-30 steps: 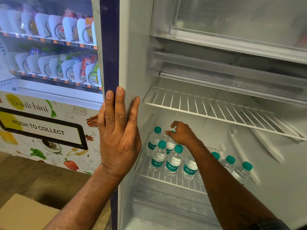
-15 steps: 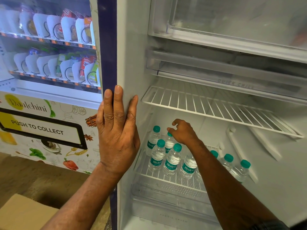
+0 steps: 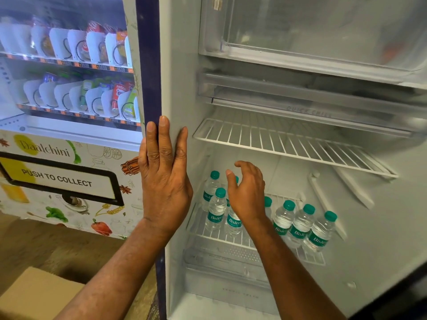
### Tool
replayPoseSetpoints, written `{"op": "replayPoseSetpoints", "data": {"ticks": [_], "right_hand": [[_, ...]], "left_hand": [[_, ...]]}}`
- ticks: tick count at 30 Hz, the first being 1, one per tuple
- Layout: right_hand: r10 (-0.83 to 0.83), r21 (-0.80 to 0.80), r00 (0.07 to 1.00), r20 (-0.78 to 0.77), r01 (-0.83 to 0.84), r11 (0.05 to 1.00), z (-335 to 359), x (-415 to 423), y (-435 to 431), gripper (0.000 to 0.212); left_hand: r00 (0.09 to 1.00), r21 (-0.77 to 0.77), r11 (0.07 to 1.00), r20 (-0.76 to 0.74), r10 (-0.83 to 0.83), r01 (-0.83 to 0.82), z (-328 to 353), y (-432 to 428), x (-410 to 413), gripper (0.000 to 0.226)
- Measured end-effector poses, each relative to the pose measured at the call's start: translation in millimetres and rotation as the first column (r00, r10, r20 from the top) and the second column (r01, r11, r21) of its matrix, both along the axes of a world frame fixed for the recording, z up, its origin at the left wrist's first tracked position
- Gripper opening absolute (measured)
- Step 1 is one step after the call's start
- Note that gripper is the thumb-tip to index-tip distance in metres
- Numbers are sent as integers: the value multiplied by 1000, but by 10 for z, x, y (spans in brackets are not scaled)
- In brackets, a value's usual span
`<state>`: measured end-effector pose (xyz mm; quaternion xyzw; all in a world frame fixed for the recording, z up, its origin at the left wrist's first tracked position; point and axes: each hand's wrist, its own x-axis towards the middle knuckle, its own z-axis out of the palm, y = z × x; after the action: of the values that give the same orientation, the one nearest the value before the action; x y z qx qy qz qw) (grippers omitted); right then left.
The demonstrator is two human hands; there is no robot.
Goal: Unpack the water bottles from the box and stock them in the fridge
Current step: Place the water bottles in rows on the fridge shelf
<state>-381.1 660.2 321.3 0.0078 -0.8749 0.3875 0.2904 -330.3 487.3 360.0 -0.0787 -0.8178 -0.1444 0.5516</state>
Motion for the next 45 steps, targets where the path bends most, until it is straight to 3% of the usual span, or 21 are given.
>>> {"op": "replayPoseSetpoints", "data": {"ticks": [6,13,19,27,37,45], "right_hand": [[30,-3,993,-115,-31,1000,-160,620,-167,38],[109,8,988,-111,-109,994,-666,1442,-364,50],[192,50,980,51,-194,980,-1346,2110,-571,48],[269,110,933,240,-302,947,-2191,2954,-970,50],[348,198,832,432,-464,863,-2767,3410,-1481,57],[412,197,698,585,-616,763,-3190,3372,-1926,58]], "left_hand": [[984,15,995,144,-103,102,-153,6,416,73],[938,39,989,313,-147,142,-944,-285,1199,62],[821,78,995,563,-92,58,-1855,-766,1995,65],[597,127,988,801,-50,-88,-2999,-1336,2985,67],[324,170,950,943,-79,-263,-3972,-1830,3440,65],[264,224,918,954,-139,-326,-4389,-2078,3257,60]]}}
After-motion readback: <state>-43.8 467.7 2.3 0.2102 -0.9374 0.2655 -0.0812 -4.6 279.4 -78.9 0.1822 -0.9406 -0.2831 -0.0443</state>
